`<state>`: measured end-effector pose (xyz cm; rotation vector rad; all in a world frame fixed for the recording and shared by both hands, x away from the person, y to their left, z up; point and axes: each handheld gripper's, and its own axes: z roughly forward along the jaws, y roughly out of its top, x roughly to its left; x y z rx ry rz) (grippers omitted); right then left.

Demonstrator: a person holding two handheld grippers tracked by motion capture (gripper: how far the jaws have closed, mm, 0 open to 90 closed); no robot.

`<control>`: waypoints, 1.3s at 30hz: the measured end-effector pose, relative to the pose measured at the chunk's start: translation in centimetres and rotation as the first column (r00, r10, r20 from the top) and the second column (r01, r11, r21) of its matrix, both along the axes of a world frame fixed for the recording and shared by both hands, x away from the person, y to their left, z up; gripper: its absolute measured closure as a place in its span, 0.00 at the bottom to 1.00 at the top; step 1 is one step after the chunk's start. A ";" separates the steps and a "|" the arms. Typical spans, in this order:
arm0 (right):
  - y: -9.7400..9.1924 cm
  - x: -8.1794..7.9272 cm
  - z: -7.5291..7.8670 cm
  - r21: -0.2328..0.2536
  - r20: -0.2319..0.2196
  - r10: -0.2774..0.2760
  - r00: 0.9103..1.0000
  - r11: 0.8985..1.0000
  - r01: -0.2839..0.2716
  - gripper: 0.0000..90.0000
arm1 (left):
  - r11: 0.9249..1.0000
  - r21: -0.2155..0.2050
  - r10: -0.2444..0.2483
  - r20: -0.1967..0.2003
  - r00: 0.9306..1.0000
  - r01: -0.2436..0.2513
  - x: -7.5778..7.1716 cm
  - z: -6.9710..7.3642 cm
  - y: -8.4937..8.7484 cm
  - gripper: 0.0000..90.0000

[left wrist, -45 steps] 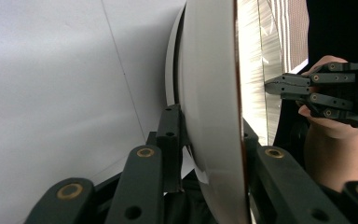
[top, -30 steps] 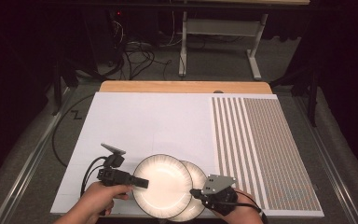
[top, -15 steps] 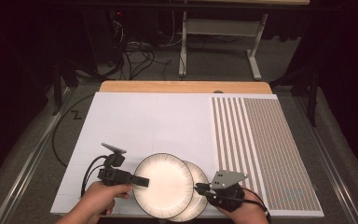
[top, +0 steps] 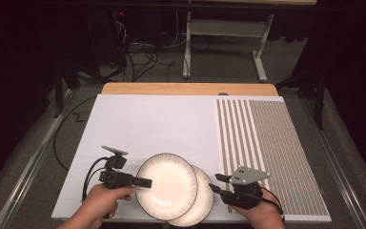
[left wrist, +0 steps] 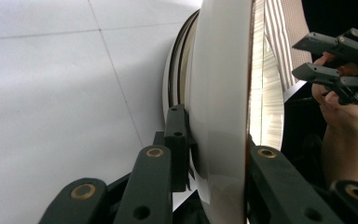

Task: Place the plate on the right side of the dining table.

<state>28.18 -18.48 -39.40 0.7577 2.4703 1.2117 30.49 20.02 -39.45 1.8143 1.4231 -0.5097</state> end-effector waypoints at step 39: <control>-3.7 0.7 0.0 0.098 0.069 -0.172 0.983 0.981 0.165 0.10 | 0.999 -0.031 0.046 0.444 0.895 -0.037 -1.2 0.6 1.5 0.87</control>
